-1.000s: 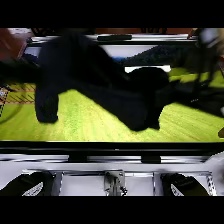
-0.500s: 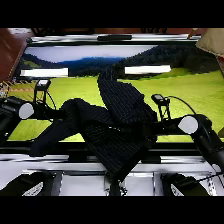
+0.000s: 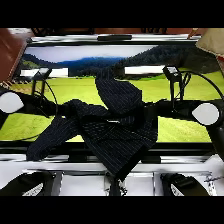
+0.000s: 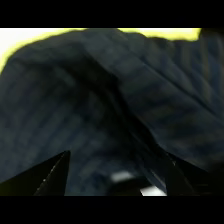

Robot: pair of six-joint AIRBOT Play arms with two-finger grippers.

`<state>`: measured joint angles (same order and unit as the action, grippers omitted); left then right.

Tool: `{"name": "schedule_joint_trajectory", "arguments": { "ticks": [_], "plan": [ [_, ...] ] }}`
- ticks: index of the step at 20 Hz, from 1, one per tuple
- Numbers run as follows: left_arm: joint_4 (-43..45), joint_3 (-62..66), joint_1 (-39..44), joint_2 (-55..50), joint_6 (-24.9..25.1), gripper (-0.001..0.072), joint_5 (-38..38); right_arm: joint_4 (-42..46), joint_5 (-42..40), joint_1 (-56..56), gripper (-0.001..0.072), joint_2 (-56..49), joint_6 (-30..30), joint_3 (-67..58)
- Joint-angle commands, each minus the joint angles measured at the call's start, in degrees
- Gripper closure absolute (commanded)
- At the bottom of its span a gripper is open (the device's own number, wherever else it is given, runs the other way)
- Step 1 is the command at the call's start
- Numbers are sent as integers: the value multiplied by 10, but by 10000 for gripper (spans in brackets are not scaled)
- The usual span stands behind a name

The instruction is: Fold the shirts.

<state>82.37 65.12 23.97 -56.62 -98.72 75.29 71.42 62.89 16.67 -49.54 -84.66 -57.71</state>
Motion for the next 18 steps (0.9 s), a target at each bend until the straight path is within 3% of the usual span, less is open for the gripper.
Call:
{"name": "schedule_joint_trajectory", "arguments": {
  "ticks": [1, 4, 6, 15, 16, 17, 18],
  "plan": [
    [-25, -32, 66, 11, -38, -13, 11, -17, 11, 0, 276, -15, -2, -7],
    [-24, -81, 138, 8, -91, -13, -61, -15, 12, 0, 278, -28, -1, -7],
    [-24, -108, 170, 8, -115, -13, -108, -15, 13, 0, 398, -30, -2, -7],
    [-24, -127, 186, 15, -135, -13, -117, -17, 14, 0, 396, -30, -2, -7],
    [-18, -130, 186, 3, -135, 25, -118, -23, 18, 0, 392, -30, -2, -7],
    [-5, -131, 185, -12, -136, 246, -119, -27, 32, 0, 259, -30, -2, -7],
    [6, -130, 184, -26, -135, 550, -122, -25, 58, 0, 132, -30, 0, -7]
  ]
}}
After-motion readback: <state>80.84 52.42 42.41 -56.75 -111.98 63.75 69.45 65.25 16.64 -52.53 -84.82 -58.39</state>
